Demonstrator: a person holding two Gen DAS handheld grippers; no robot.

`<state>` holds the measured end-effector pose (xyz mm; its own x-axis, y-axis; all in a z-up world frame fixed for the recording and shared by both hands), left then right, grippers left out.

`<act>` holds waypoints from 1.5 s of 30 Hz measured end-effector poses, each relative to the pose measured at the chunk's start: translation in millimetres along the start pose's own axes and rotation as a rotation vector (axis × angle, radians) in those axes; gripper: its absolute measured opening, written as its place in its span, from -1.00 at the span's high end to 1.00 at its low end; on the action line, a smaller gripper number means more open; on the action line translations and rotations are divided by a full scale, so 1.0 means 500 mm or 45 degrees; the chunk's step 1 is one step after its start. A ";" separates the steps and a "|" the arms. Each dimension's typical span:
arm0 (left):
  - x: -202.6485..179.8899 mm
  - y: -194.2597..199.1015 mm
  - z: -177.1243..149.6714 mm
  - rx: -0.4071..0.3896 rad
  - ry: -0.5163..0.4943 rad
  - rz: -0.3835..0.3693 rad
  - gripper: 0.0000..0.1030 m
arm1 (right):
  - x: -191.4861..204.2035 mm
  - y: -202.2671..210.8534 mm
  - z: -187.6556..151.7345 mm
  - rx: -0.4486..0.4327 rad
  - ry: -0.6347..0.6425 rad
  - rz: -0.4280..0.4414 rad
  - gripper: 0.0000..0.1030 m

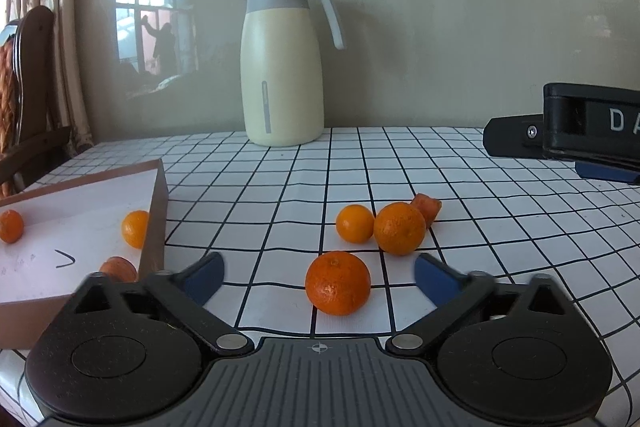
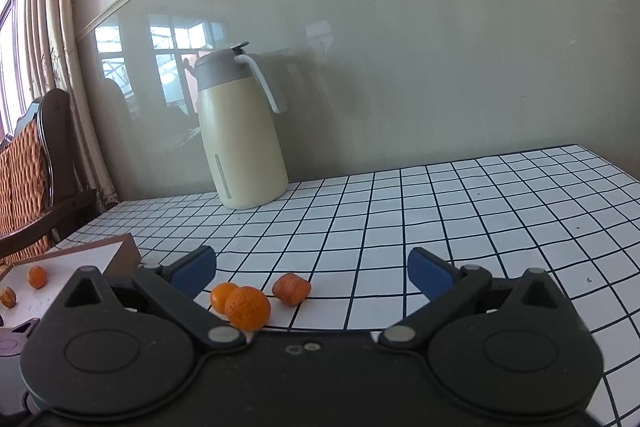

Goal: Organize fruits
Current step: 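Grasp a tangerine with the left tool while the right tool grasps another tangerine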

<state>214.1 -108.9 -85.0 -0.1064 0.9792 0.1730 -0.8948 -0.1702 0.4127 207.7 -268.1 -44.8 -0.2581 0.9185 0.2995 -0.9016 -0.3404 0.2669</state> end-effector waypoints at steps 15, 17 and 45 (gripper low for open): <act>-0.018 -0.043 -0.025 0.103 0.026 -0.030 -0.12 | 0.013 -0.022 -0.006 0.024 0.002 0.035 -0.87; -0.020 -0.046 -0.026 0.108 0.028 -0.031 -0.04 | 0.015 -0.025 -0.006 0.027 0.004 0.037 -0.86; 0.041 -0.074 -0.026 0.119 0.067 0.062 0.16 | 0.053 -0.155 -0.072 0.268 -0.021 0.082 -0.08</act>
Point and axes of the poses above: each gripper's, at about its wrist camera, not at the fingertips, and y roughly against the way its jaws point, x to its left, z to its top, the point moved 10 cm from there along -y, roughly the way its jaws point, and after that the axes turned 14 degrees about z, right-handed, at the moved point
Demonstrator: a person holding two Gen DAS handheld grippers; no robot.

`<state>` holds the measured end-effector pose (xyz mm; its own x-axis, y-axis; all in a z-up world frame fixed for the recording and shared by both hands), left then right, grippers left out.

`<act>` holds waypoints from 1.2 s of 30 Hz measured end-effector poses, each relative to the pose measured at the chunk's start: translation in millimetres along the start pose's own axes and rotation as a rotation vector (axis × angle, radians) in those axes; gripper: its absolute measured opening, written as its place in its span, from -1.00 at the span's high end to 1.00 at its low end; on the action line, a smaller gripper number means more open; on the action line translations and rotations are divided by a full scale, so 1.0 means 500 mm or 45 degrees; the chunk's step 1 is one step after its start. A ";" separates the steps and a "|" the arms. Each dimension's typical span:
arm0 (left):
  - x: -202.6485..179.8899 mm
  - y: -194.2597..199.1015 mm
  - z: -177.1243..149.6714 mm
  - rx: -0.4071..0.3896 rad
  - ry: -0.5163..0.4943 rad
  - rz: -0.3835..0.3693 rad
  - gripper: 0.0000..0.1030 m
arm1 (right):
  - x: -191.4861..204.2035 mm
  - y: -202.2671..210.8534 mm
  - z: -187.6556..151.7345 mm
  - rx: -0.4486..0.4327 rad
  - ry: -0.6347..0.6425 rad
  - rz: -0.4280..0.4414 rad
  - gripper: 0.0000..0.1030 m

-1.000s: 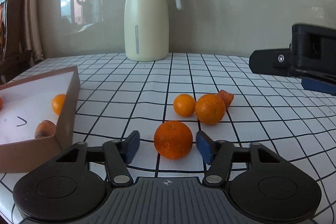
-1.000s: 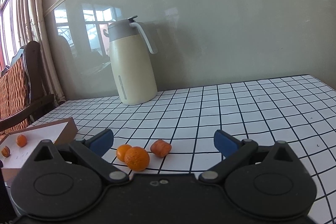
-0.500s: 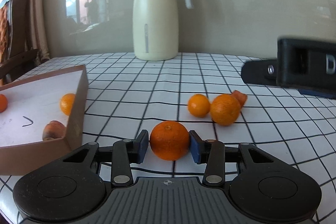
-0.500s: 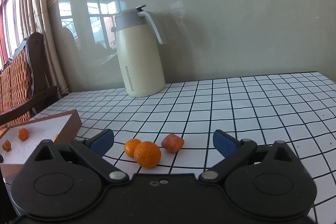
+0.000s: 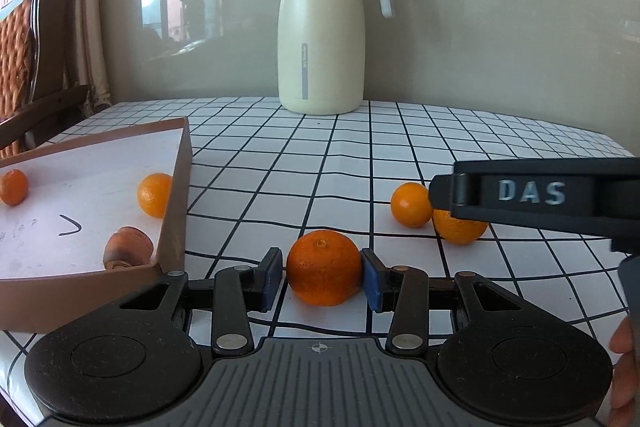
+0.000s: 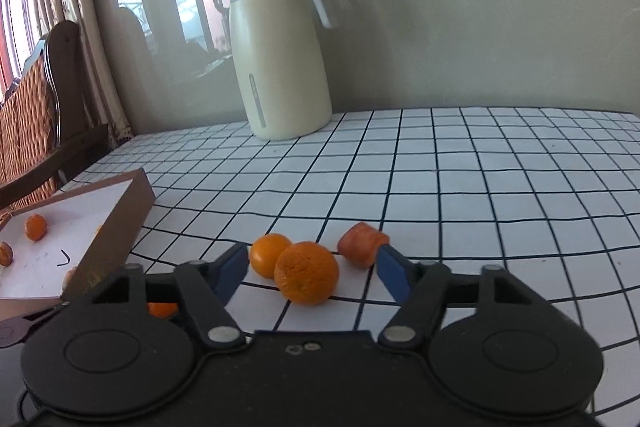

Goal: Organize fruits
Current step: 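Grasp a tangerine with the left tool while the right tool grasps another tangerine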

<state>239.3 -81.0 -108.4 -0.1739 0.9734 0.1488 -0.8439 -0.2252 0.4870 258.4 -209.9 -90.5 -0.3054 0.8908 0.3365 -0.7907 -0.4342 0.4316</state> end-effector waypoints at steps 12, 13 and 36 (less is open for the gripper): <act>0.001 -0.001 0.002 0.008 -0.002 -0.009 0.14 | 0.001 -0.024 -0.006 0.043 -0.038 0.014 0.41; 0.001 -0.001 0.002 0.009 -0.001 -0.010 0.14 | 0.000 -0.022 -0.007 0.044 -0.034 0.007 0.44; -0.002 0.006 -0.001 -0.003 0.013 -0.012 0.27 | 0.007 0.023 -0.043 0.106 0.030 0.014 0.45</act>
Point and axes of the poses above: each gripper's, at about its wrist camera, not at the fingertips, and y roughly against the way its jaws point, x to its left, z to its top, the point moved 10 cm from there along -y, roughly the way its jaws point, and after that the axes turned 14 degrees about z, right-handed, at the moved point
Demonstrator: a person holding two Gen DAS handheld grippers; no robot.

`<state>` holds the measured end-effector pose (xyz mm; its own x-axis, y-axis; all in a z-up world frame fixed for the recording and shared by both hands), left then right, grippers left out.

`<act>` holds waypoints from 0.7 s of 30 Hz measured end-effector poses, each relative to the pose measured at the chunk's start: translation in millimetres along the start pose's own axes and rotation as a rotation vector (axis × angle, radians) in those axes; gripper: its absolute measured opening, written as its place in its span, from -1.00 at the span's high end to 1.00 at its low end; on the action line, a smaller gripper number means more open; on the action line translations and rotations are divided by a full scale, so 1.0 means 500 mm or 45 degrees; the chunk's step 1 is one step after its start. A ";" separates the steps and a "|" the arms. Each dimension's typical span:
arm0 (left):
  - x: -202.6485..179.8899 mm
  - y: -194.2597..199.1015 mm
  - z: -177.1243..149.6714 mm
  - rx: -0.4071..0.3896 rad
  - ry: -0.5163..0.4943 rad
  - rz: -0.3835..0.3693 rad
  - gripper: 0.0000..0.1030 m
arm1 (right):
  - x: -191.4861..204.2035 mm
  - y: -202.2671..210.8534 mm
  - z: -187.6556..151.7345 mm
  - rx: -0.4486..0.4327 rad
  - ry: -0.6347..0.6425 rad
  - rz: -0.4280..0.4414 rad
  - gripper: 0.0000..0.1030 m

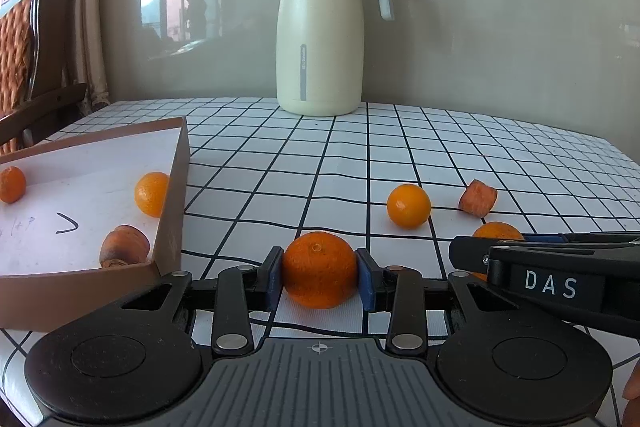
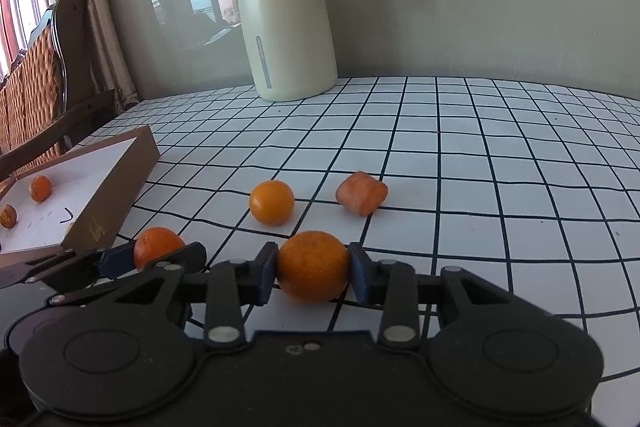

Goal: Organize fruits
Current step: 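Grasp a tangerine with the left tool while the right tool grasps another tangerine, then carry both held tangerines over the white box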

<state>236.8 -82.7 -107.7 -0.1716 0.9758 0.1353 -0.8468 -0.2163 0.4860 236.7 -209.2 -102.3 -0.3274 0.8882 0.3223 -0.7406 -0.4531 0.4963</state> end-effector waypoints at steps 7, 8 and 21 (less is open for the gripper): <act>0.008 0.012 0.009 -0.011 0.035 -0.029 0.27 | 0.016 0.023 0.014 -0.044 0.033 0.019 0.45; 0.010 0.015 0.011 -0.014 0.034 -0.033 0.27 | 0.017 0.025 0.015 -0.045 0.030 0.022 0.45; 0.065 0.076 0.026 -0.055 0.047 -0.055 0.27 | 0.075 0.061 0.019 -0.070 0.094 0.108 0.45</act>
Point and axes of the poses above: each gripper's, at about its wrist camera, not at the fingertips, and y roughly against the way its jaws point, x to its left, z to its top, the point moved 10 cm from there along -y, roughly the way its jaws point, and after that the axes turned 14 degrees about z, right-handed, at the moved point
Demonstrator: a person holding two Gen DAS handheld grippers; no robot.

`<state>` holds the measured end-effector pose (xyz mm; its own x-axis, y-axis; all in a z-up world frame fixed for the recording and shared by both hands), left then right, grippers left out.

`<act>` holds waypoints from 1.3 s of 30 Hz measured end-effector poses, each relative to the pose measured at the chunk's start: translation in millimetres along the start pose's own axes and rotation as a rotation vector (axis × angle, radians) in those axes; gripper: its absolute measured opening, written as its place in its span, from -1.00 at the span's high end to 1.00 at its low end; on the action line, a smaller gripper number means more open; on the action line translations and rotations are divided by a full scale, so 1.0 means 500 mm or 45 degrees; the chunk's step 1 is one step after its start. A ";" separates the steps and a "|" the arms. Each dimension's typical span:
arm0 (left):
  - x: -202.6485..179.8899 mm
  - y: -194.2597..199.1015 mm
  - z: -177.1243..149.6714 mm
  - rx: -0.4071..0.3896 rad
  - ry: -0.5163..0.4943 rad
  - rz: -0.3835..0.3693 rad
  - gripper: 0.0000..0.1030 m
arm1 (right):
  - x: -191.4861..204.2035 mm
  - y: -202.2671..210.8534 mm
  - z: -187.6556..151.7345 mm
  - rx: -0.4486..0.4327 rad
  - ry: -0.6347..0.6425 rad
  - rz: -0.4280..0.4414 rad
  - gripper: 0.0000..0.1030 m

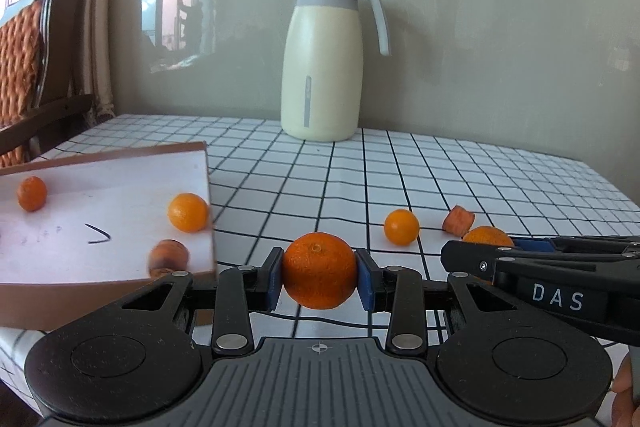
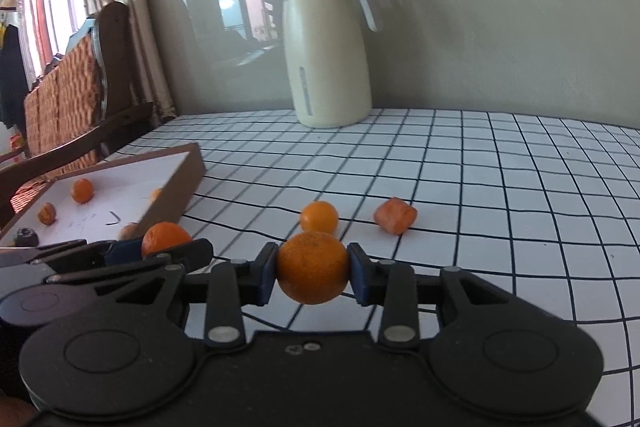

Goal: Organize fruits
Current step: 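Carry both held tangerines over the white box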

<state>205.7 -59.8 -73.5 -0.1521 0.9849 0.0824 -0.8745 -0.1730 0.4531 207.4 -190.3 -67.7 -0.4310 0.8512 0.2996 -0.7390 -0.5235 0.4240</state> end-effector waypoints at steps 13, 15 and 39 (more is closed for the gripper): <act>0.091 0.034 0.015 -0.022 0.045 0.041 0.27 | 0.091 -0.028 0.022 -0.013 0.068 0.132 0.45; 0.107 0.035 0.016 -0.024 0.055 0.051 0.27 | 0.107 -0.035 0.024 -0.013 0.078 0.151 0.45; 0.317 0.037 0.034 -0.070 0.235 0.257 0.27 | 0.256 -0.109 0.052 -0.056 0.154 0.311 0.45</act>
<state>173.1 92.9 -37.2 -0.4027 0.9153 0.0006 -0.8410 -0.3702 0.3945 205.8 -54.0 -30.2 -0.6560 0.6996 0.2833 -0.6260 -0.7140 0.3136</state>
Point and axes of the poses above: each gripper's, at about its wrist camera, not at the fingertips, and y roughly against the way its jaws point, x to its left, z to its top, the point moved 10 cm from there along -y, roughly the way its jaws point, and after that the axes turned 14 degrees about z, right-handed, at the moved point
